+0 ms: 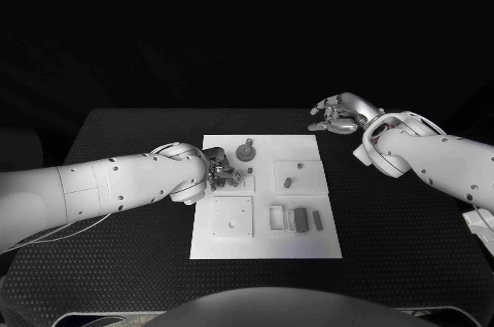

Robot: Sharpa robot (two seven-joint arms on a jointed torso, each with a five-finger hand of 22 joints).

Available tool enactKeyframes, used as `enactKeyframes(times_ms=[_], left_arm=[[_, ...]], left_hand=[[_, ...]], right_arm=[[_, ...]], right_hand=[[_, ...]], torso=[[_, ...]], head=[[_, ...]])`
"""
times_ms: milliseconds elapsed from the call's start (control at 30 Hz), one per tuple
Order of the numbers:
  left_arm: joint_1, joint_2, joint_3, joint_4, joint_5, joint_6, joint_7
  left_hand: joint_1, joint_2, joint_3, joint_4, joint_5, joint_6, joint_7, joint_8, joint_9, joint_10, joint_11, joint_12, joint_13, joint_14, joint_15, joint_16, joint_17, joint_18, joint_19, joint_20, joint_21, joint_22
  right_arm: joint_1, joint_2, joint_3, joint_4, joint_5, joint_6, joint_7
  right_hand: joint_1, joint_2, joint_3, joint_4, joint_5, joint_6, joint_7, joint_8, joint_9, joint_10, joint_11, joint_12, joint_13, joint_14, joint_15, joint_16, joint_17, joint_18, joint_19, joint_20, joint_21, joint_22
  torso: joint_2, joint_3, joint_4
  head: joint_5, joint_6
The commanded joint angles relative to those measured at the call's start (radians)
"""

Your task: Assemble the parts on the task board

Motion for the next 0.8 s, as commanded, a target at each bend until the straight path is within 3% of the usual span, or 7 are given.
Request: enactKeyframes(times_ms=[33,233,800], left_arm=[[-0.01,0.009,-0.008,-0.007,-0.001,0.042,-0.021],[-0.007,0.017,-0.008,-0.016,-0.012,0.059,-0.029],[-0.003,0.026,-0.007,-0.023,-0.034,0.073,-0.033]], left_hand=[[0.028,0.045,0.084,-0.072,-0.007,0.003,0.001,0.002,0.006,0.014,-0.019,0.004,0.001,0.006,-0.003,0.005,-0.002,0.008,-0.001,-0.006,-0.001,0.022],[0.031,0.061,0.089,-0.08,-0.008,0.008,-0.002,0.006,0.009,0.016,-0.021,0.006,0.002,0.007,-0.003,0.007,-0.002,0.008,-0.002,-0.007,0.001,0.023],[0.031,0.061,0.09,-0.085,0.001,0.014,-0.004,0.011,0.013,0.021,-0.024,0.012,0.004,0.011,-0.004,0.013,0.0,0.008,0.0,-0.008,0.006,0.024]], right_arm=[[-0.001,0.0,0.0,0.001,-0.002,0.013,0.006],[-0.001,0.001,0.0,0.002,-0.002,0.015,0.006],[-0.001,0.002,0.0,0.001,-0.001,0.018,0.005]], right_hand=[[-0.007,0.001,0.0,0.005,0.0,-0.002,0.007,0.003,-0.002,-0.008,0.001,0.004,-0.001,0.002,-0.008,0.003,-0.001,0.015,-0.009,0.001,-0.007,0.014],[-0.008,0.0,0.0,0.006,0.0,-0.002,0.007,0.003,-0.002,-0.008,0.001,0.004,-0.002,0.002,-0.008,0.003,-0.002,0.015,-0.009,0.001,-0.007,0.014],[-0.009,0.0,0.0,0.007,0.0,-0.002,0.008,0.003,-0.002,-0.009,0.001,0.004,-0.003,0.002,-0.008,0.004,-0.002,0.015,-0.009,0.001,-0.007,0.014]], torso=[[0.0,-0.0002,0.0001],[0.0,-0.0006,0.0],[0.0,-0.0005,0.0003]], head=[[0.0,-0.001],[0.001,-0.002],[0.001,-0.001]])
